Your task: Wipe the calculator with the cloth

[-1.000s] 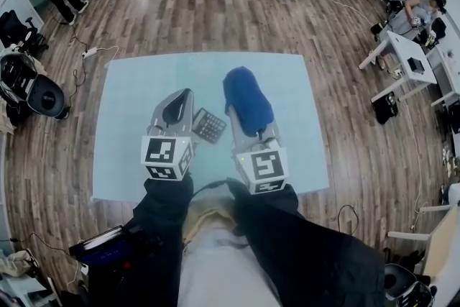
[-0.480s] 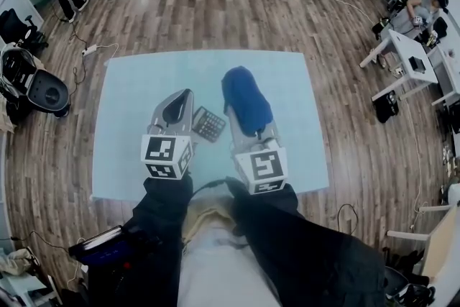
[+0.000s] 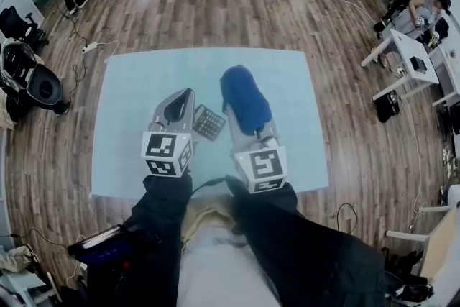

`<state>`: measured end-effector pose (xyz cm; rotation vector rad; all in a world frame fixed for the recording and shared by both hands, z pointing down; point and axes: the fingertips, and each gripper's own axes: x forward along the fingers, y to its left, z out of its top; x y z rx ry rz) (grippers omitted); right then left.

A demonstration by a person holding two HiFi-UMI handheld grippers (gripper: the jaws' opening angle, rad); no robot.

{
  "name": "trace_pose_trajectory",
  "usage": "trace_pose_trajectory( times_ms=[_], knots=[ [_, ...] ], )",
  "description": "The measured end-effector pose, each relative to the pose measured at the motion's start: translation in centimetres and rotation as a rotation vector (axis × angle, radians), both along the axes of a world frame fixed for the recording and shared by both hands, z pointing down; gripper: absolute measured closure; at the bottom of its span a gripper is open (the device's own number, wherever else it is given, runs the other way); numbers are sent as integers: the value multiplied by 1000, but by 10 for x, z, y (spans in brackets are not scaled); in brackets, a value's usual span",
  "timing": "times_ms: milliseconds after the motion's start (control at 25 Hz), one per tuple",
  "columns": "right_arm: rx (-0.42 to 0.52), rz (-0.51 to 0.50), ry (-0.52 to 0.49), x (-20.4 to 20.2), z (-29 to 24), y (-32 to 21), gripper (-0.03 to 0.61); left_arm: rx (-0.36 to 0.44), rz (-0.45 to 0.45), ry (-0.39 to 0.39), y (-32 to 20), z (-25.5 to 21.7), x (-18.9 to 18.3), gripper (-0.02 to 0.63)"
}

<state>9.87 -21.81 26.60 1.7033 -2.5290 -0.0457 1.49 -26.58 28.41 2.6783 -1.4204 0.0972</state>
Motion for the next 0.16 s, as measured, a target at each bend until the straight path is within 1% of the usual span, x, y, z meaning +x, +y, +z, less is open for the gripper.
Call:
trace_pose_trajectory(
  times_ms=[160],
  knots=[
    [-5, -5, -3, -2, 4, -3, 514, -8, 4, -2, -3, 4, 0, 615]
  ],
)
